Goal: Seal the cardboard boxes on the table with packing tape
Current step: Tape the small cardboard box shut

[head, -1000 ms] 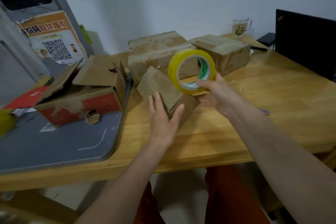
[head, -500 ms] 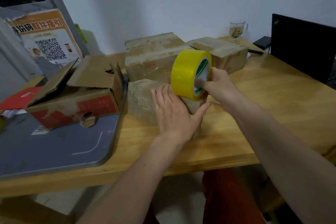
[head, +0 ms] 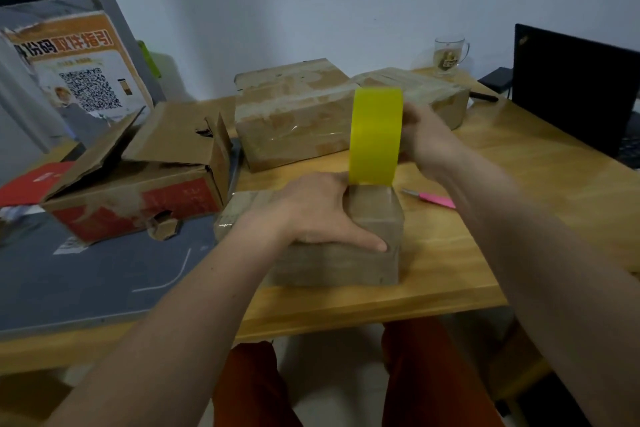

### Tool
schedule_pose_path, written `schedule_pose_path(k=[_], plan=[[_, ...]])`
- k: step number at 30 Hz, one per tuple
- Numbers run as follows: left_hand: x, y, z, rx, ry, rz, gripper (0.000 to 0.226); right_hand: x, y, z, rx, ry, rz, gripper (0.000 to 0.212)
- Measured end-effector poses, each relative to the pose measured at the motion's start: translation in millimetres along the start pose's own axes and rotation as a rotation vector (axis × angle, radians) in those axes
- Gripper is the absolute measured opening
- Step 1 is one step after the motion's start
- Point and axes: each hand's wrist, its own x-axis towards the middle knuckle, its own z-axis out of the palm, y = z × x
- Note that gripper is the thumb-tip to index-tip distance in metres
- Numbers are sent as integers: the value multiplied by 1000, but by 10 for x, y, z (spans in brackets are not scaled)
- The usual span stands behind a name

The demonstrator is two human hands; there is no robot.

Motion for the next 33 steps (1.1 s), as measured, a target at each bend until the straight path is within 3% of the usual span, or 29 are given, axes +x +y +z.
schedule_pose_path(k=[2,5,13,17,20,24,26,29,31,33], plan=[[-41,7,76,69,64,25,83,169,-28,-14,-40,93,3,17],[-72,17,118,77,129,55,79,242,66,38,-33,27,80,19],[-80,-38,85,102,100,60,95,238,218,35,-63,141,109,12],[-52,10,69,-177,171,-103,88,254,206,69,-64,142,100,13],[41,36,77,-182,248,-201,71,245,258,63,-69,125,125,14],[131,37,91,-163,280,-260,76,190,354,61,-56,102,175,17],[217,18,-6,-163,212,-279,89,180,346,81,-53,104,165,15],[348,-2,-254,-326,-129,-203,105,208,290,111,-47,103,113,14],[380,-11,-325,-581,-339,-145,89,225,231,139,-54,105,69,13],[399,-18,-283,-904,-388,-149,89,251,209,145,-67,136,50,9]])
